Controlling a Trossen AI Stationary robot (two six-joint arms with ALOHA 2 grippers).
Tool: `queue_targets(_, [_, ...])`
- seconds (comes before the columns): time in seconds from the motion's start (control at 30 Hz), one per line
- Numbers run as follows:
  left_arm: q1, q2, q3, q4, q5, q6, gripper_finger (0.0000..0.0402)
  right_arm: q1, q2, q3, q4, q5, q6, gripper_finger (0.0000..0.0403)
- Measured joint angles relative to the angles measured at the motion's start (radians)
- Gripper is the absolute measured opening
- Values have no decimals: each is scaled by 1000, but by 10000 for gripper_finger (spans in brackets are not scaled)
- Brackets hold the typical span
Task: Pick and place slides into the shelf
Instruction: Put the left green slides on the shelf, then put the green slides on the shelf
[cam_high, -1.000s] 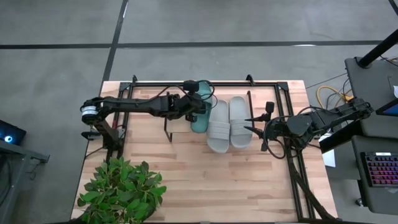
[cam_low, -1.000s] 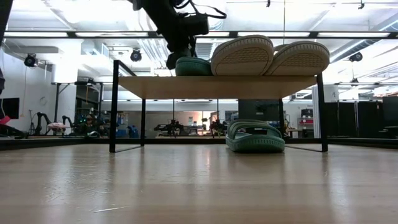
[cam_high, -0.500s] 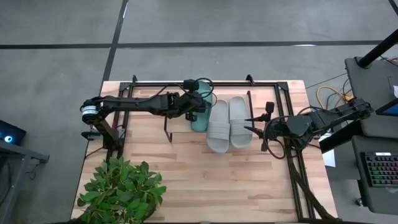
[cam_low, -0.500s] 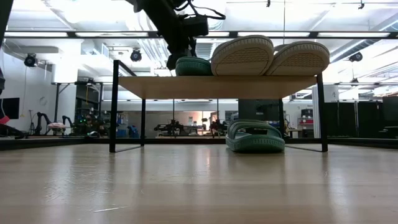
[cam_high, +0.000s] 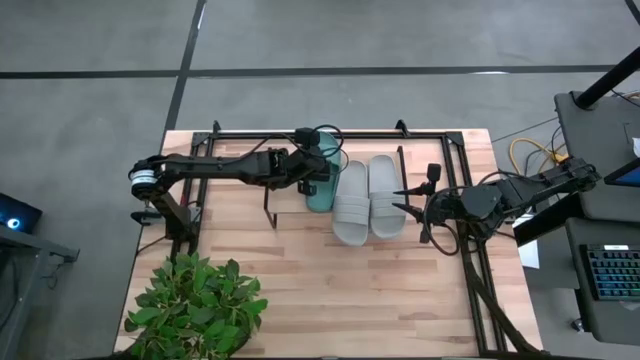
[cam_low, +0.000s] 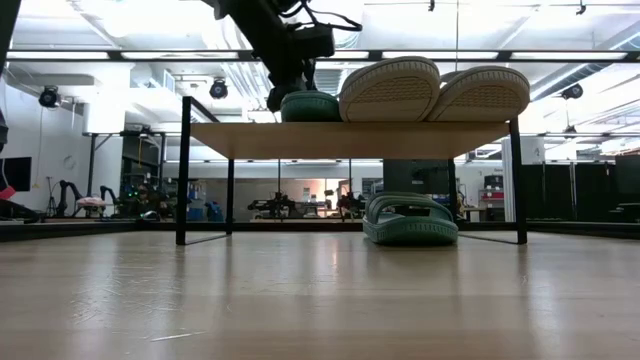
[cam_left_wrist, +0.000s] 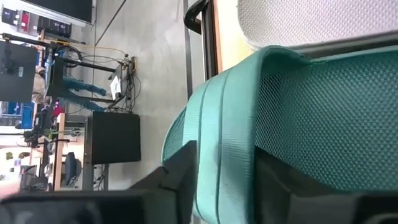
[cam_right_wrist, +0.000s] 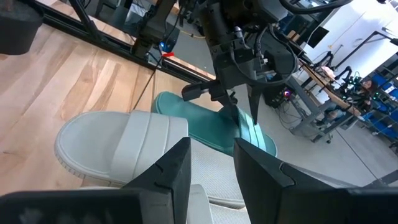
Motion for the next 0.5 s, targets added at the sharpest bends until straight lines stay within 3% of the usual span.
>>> queue_targets(0.23, [-11,0,0,-5,3,-2,158,0,0,0,0,0,0,112])
queue_targets(0.5, [-65,-50,0,-36,7,-14,162,0,0,-2,0,0,0,112])
